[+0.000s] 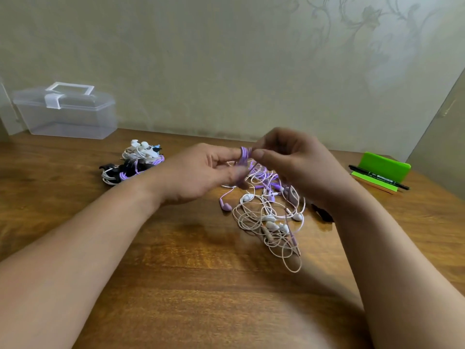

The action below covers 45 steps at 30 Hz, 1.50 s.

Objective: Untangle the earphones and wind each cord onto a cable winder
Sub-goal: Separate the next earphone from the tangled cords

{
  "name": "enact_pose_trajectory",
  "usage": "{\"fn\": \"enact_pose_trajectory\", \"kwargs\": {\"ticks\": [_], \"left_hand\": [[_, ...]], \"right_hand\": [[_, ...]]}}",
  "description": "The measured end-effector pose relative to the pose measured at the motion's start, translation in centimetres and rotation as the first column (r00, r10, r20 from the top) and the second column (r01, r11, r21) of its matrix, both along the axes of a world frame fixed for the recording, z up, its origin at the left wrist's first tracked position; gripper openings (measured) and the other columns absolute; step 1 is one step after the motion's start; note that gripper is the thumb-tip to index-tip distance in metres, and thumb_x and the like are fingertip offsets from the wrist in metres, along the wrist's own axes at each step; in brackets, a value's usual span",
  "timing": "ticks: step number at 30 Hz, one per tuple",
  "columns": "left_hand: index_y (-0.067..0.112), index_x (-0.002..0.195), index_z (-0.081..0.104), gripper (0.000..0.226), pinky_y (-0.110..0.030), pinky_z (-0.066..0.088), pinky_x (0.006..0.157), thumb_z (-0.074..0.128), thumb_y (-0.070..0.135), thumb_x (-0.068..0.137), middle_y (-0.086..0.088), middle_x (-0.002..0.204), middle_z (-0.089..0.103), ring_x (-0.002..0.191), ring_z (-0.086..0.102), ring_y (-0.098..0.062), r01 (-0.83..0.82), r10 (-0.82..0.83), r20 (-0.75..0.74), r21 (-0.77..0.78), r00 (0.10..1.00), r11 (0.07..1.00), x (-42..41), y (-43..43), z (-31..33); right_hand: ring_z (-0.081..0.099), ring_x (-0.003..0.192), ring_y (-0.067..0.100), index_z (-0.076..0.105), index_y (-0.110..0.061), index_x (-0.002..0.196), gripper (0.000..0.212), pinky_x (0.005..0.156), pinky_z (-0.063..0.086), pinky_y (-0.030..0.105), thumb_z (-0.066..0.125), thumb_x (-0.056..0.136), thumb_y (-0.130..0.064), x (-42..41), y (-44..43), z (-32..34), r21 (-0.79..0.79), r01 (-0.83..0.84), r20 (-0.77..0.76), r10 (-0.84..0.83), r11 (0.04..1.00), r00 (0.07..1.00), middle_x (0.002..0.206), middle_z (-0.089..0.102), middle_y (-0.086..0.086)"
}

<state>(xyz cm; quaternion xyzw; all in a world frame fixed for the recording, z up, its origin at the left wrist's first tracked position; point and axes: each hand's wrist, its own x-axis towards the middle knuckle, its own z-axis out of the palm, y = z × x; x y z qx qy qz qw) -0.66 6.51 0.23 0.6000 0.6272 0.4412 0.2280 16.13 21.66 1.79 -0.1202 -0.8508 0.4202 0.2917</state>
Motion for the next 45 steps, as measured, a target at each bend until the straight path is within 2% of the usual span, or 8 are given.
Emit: {"fn": "enact_pose_trajectory", "kwargs": {"ticks": [5, 9, 20, 27, 32, 41, 43, 45], "left_hand": [[0.025, 0.138, 0.064, 0.041, -0.032, 0.056, 0.083, 0.066, 0.022, 0.097, -0.009, 0.102, 0.080, 0.086, 0.071, -0.003, 0.199, -0.188, 0.074, -0.178, 0.979, 0.964, 1.4, -0.7, 0.5], [0.026, 0.138, 0.065, 0.046, -0.021, 0.021, 0.054, 0.064, 0.016, 0.094, -0.017, 0.106, 0.077, 0.046, 0.035, -0.022, 0.336, -0.306, 0.352, -0.026, 0.884, 0.941, 2.4, -0.8, 0.7], [0.023, 0.155, 0.043, 0.058, -0.012, 0.024, 0.039, 0.053, 0.000, 0.102, -0.017, 0.119, 0.074, 0.034, 0.034, 0.002, -0.134, 0.050, 0.363, 0.209, 0.930, 0.969, 1.0, 0.4, 0.4], [0.029, 0.156, 0.043, 0.060, -0.008, 0.042, 0.101, 0.061, 0.007, 0.103, 0.013, 0.122, 0.073, 0.117, 0.062, 0.010, -0.195, 0.205, -0.064, 0.132, 0.977, 0.972, -0.4, 0.7, -0.9], [0.026, 0.148, 0.053, 0.054, -0.022, 0.047, 0.108, 0.066, 0.007, 0.100, 0.015, 0.129, 0.070, 0.119, 0.062, 0.006, -0.083, 0.089, -0.151, 0.041, 0.985, 0.996, -0.3, 0.6, -1.0], [0.032, 0.113, 0.074, 0.019, -0.060, 0.057, 0.093, 0.060, 0.022, 0.104, -0.009, 0.090, 0.075, 0.079, 0.071, -0.010, 0.131, -0.130, 0.017, -0.041, 0.991, 0.991, 0.7, 0.2, -0.7], [0.033, 0.119, 0.072, 0.025, -0.041, 0.061, 0.065, 0.057, 0.019, 0.105, -0.012, 0.088, 0.071, 0.062, 0.060, -0.013, 0.178, -0.177, 0.143, 0.006, 0.974, 0.984, 0.9, 0.2, -0.4], [0.033, 0.118, 0.071, 0.027, -0.022, 0.032, 0.042, 0.052, 0.017, 0.107, -0.014, 0.087, 0.069, 0.045, 0.037, -0.015, 0.197, -0.201, 0.217, 0.043, 0.955, 0.980, 1.0, 0.1, -0.2]], "right_hand": [[0.036, 0.050, 0.007, 0.066, -0.012, 0.104, 0.012, 0.047, 0.032, 0.018, 0.066, 0.094, -0.005, 0.2, 0.3, 0.5, -0.270, -0.184, -0.160, 0.145, 0.945, 0.976, 0.074, 0.062, 0.002], [0.029, 0.050, 0.008, 0.064, -0.008, 0.102, 0.010, 0.044, 0.024, 0.020, 0.056, 0.103, -0.004, -0.1, 0.3, 0.0, -0.414, -0.188, -0.175, 0.125, 0.891, 0.977, 0.066, 0.050, -0.001], [0.037, 0.050, 0.010, 0.076, -0.013, 0.113, 0.023, 0.046, 0.031, 0.023, 0.055, 0.108, -0.023, -1.5, -1.0, -1.4, -0.209, -0.038, 0.155, 0.071, 0.977, 0.985, 0.065, 0.054, -0.003], [0.047, 0.054, 0.014, 0.078, -0.021, 0.103, 0.023, 0.049, 0.038, 0.029, 0.061, 0.105, -0.036, -0.7, -1.5, -0.7, 0.071, -0.003, 0.301, -0.018, 0.997, 0.953, 0.068, 0.065, -0.004], [0.060, 0.051, 0.009, 0.070, -0.018, 0.095, 0.009, 0.049, 0.045, 0.025, 0.069, 0.100, -0.026, -0.7, -0.9, -0.5, 0.254, 0.151, 0.117, -0.186, 0.955, 0.976, 0.078, 0.073, -0.001], [0.068, 0.073, 0.024, 0.072, -0.013, 0.099, 0.017, 0.065, 0.052, 0.036, 0.079, 0.092, -0.027, -0.4, 0.1, -0.7, 0.060, -0.011, -0.033, 0.013, 0.998, 0.999, 0.087, 0.077, 0.008], [0.068, 0.077, 0.015, 0.070, -0.011, 0.106, 0.026, 0.070, 0.052, 0.029, 0.076, 0.092, -0.031, -0.4, 0.3, -0.8, -0.061, -0.057, -0.070, 0.053, 0.997, 0.996, 0.091, 0.076, 0.007], [0.072, 0.089, 0.021, 0.068, -0.009, 0.118, 0.036, 0.083, 0.057, 0.035, 0.070, 0.094, -0.037, -0.5, 0.2, -0.9, -0.205, -0.118, -0.091, 0.101, 0.972, 0.991, 0.100, 0.075, 0.013]]}}
